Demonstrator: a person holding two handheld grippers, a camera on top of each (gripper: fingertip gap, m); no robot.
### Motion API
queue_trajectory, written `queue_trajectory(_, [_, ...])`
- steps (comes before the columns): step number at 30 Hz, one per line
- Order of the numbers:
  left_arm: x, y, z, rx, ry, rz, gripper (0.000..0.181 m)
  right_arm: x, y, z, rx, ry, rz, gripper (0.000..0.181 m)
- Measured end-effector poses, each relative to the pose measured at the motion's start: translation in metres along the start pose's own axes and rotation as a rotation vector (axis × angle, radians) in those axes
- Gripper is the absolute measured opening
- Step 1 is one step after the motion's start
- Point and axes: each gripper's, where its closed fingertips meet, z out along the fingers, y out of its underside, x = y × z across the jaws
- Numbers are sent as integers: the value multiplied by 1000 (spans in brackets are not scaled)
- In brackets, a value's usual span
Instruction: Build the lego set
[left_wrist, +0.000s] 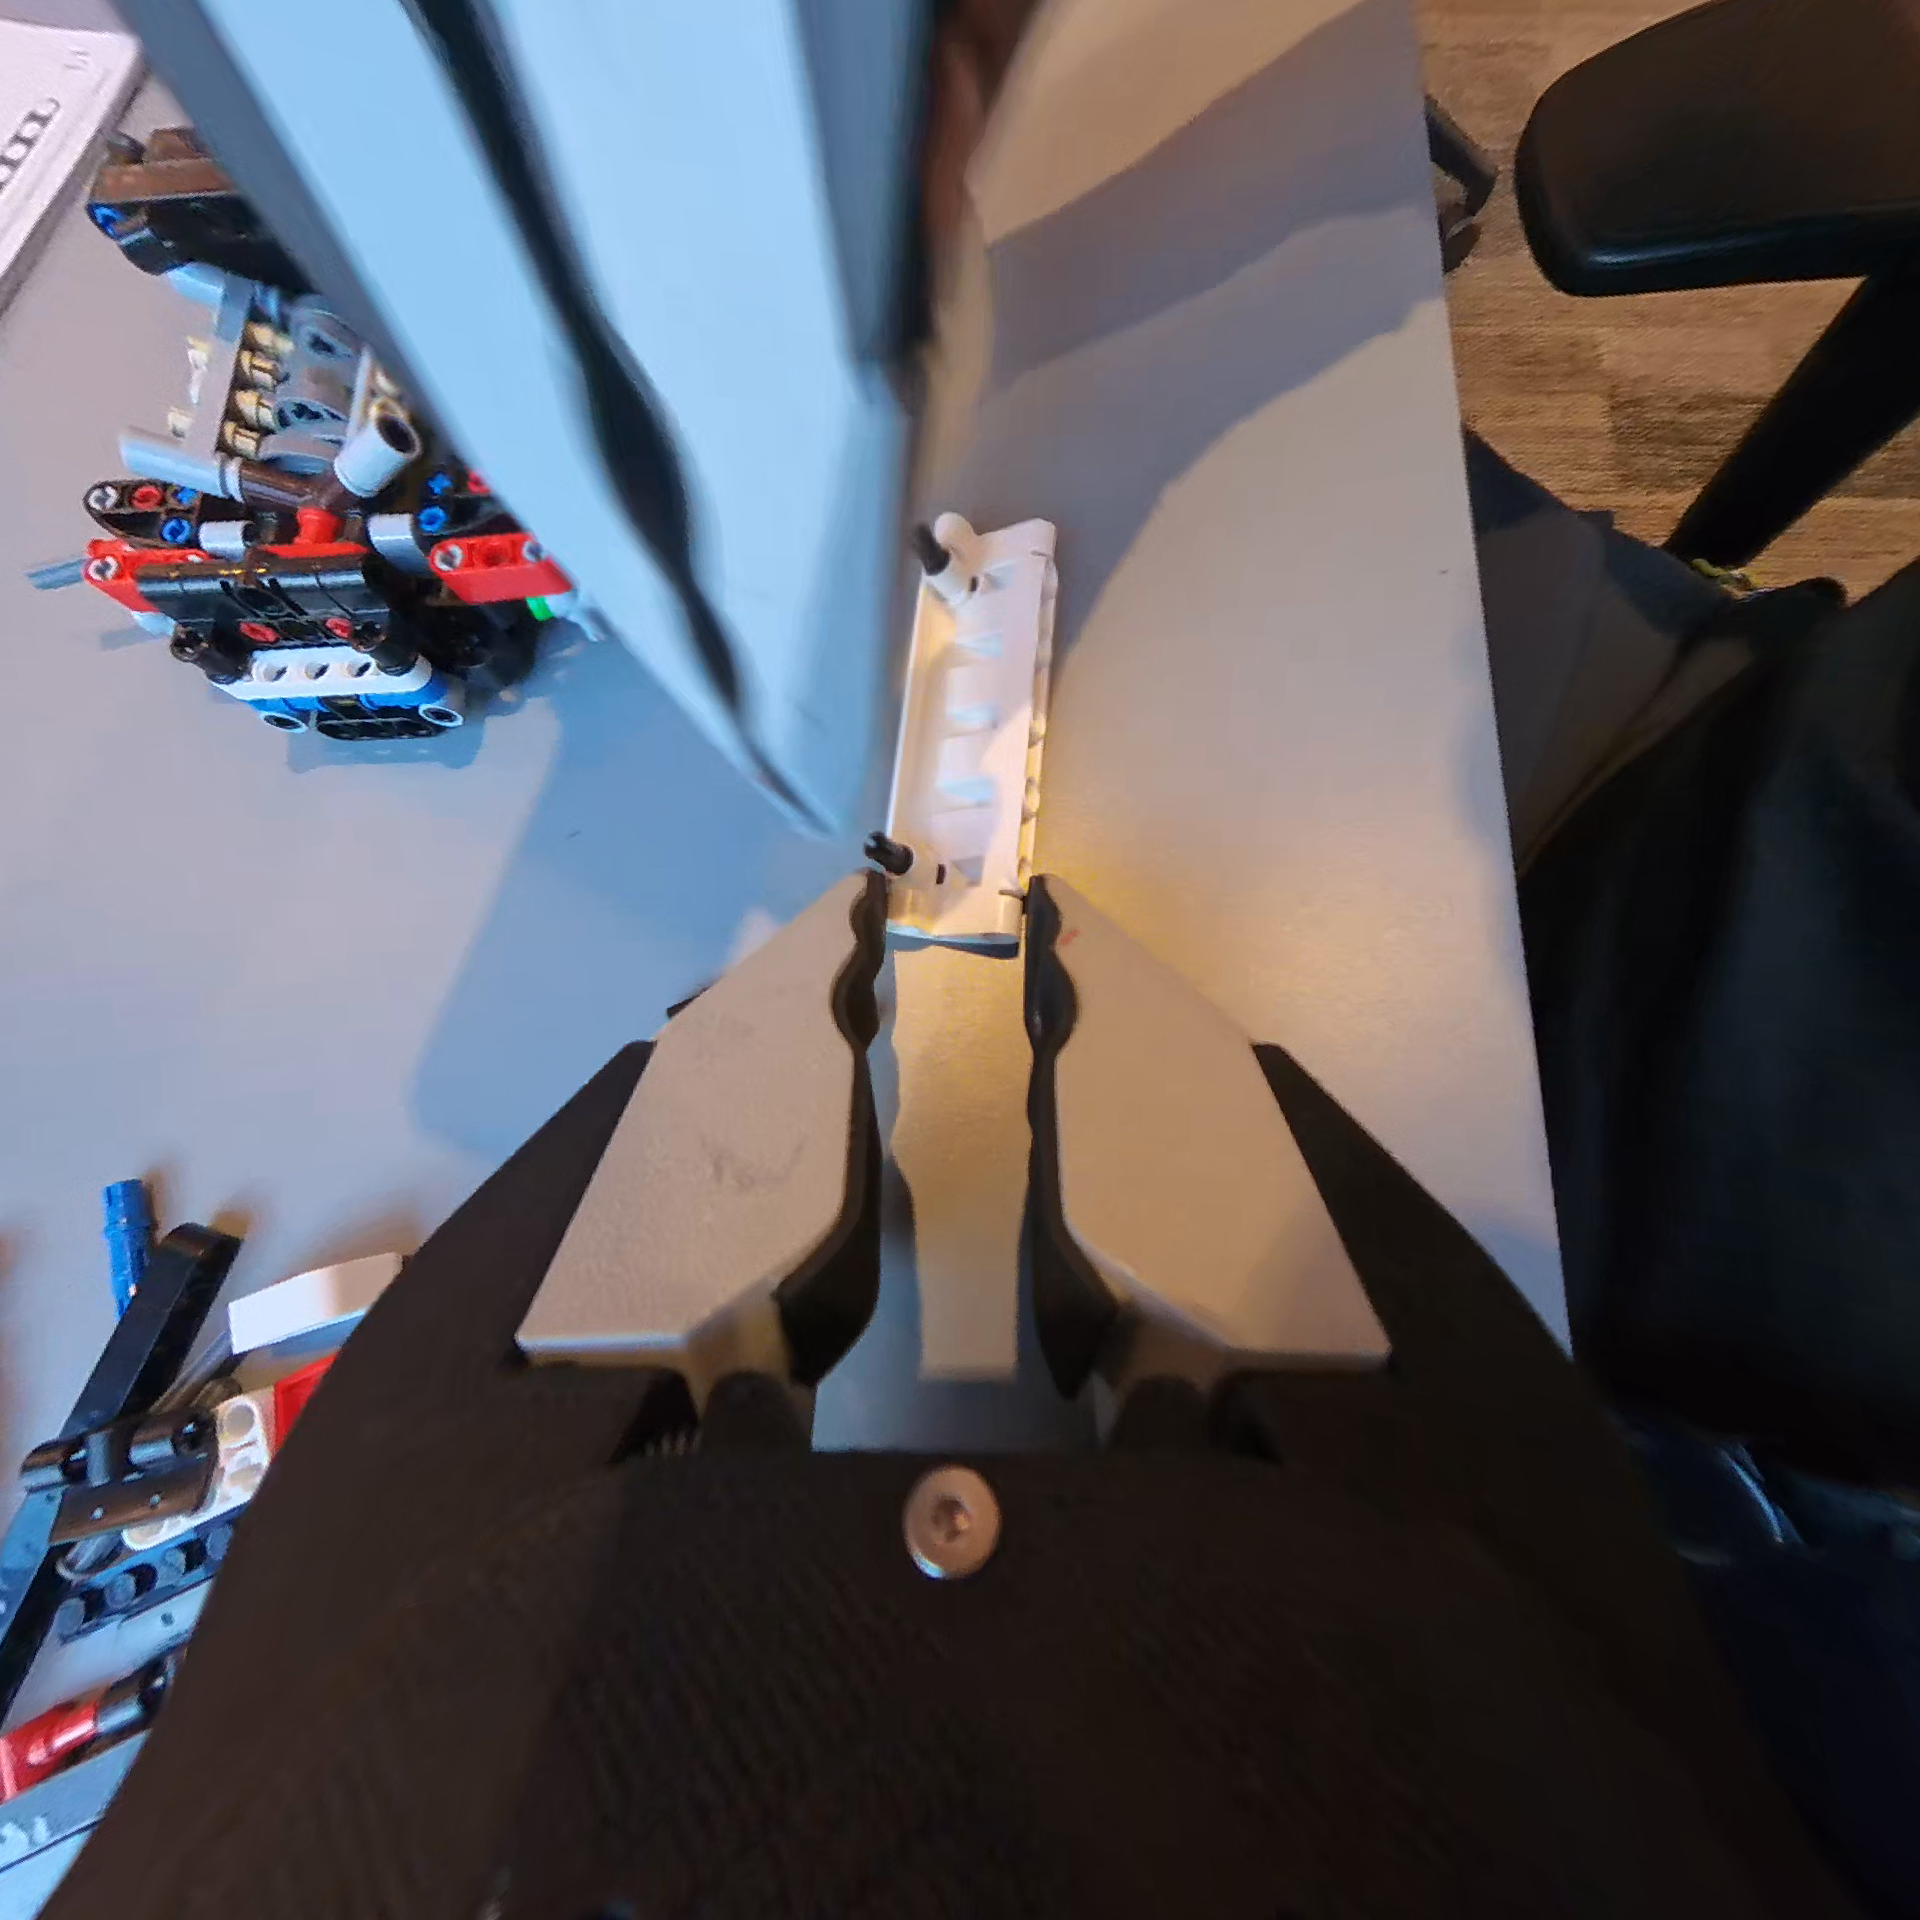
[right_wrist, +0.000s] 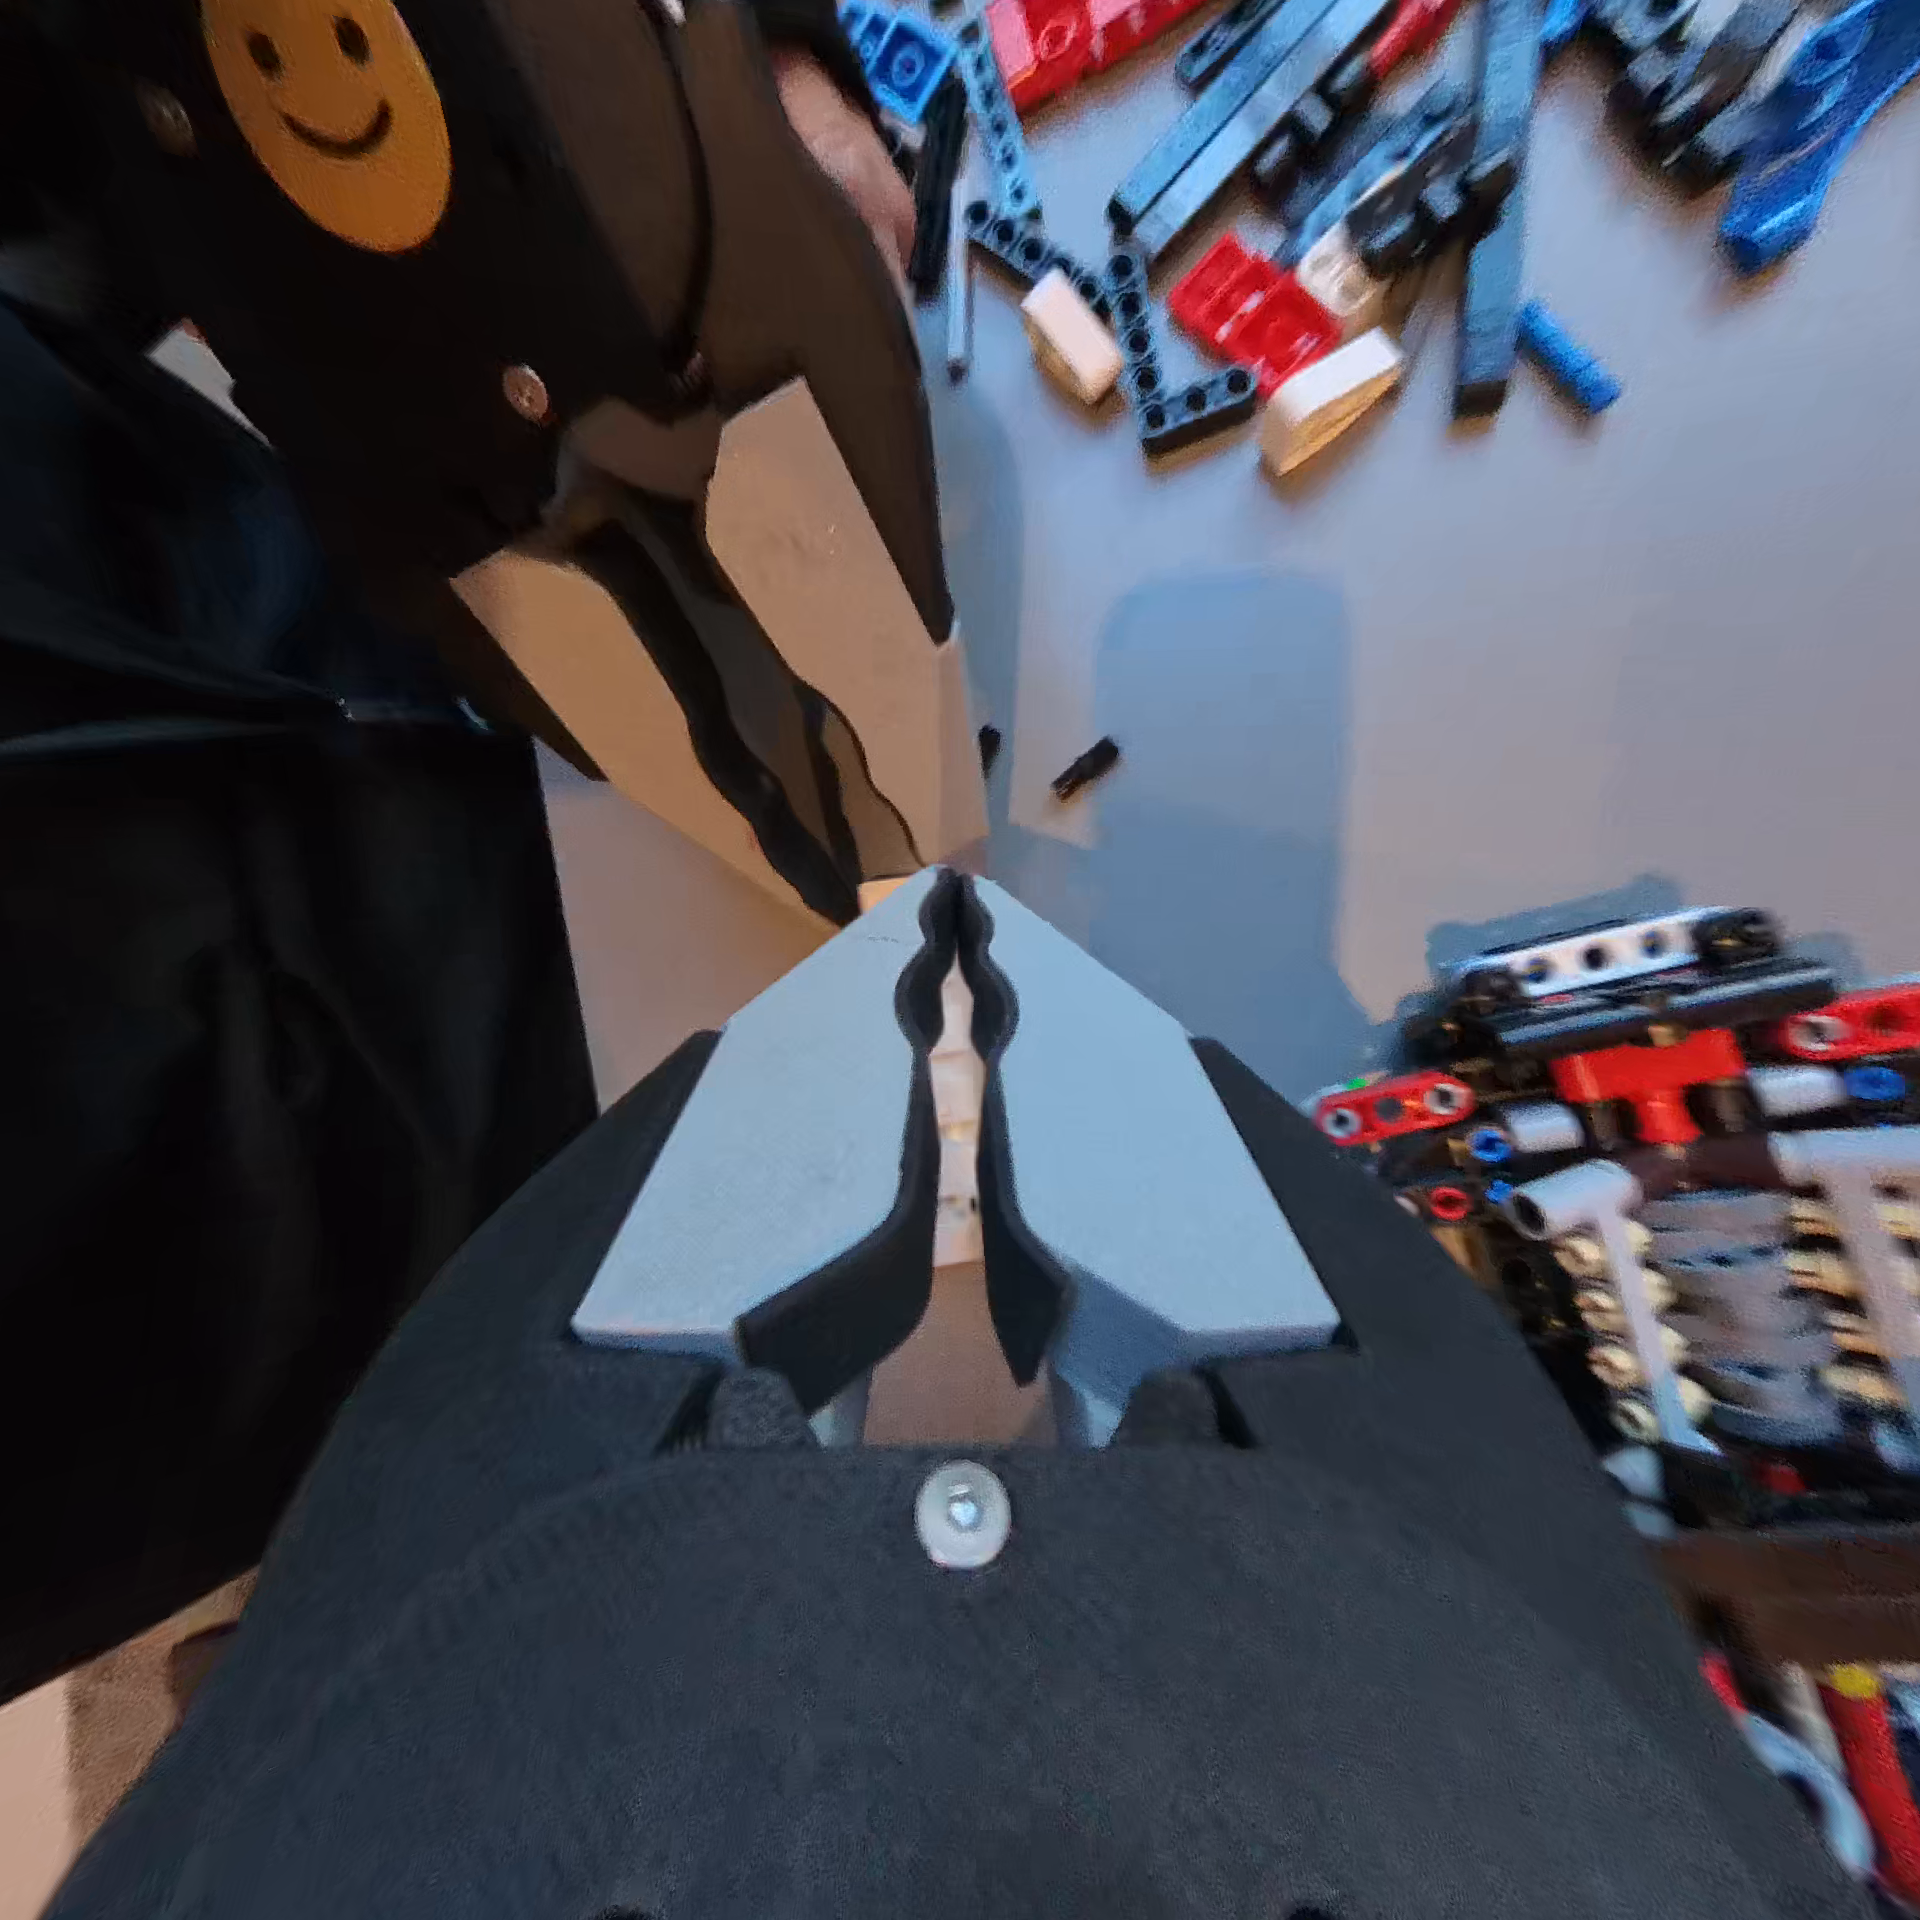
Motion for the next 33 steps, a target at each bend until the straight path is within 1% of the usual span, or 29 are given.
queue_trajectory(1, [4,0,0,1,32,0,23,-1,6,7,-24,-1,-7,0])
queue_trajectory(2, [2,0,-1,2,33,-26,24,-1,7,8,-25,8,-17,0])
queue_trajectory(4, [0,0,0,1,15,-22,24,5,1,-1,2,53,-20,0])
queue_trajectory(5, [0,0,0,0,4,-9,24,4,-3,-3,30,41,-15,0])
queue_trajectory(7, [3,-1,0,1,15,5,24,-1,6,6,-12,6,0,0])
queue_trajectory(9, [0,0,0,1,11,-16,24,1,6,2,1,36,1,0])
queue_trajectory(10, [0,0,0,1,6,-12,24,3,3,-5,40,56,12,0])
queue_trajectory(13, [0,0,0,1,-9,4,24,6,-7,-37,241,97,68,0])
queue_trajectory(15, [0,-1,0,1,-9,2,24,8,1,-54,330,152,88,0])
queue_trajectory(16, [0,-1,0,1,-9,1,24,7,10,-57,347,178,100,0])
queue_trajectory(19, [0,-2,2,0,-24,16,24,-2,38,-52,365,211,139,0])
queue_trajectory(21, [0,-4,4,0,-34,36,24,-3,53,-47,371,262,147,0])
queue_trajectory(22, [1,-6,5,1,-38,43,24,-3,58,-45,378,287,156,10])
queue_trajectory(23, [1,-7,6,2,-45,48,24,-4,62,-43,386,286,175,26])
queue_trajectory(24, [1,-8,6,2,-50,53,24,-6,64,-41,396,264,199,22])
queue_trajectory(26, [0,-9,7,3,-64,63,25,-10,62,-42,436,233,226,25])
queue_trajectory(30, [0,-10,7,7,-89,86,27,-4,62,-49,459,310,177,29])
queue_trajectory(33, [0,-10,7,7,-89,84,28,-3,63,-46,454,313,164,31])
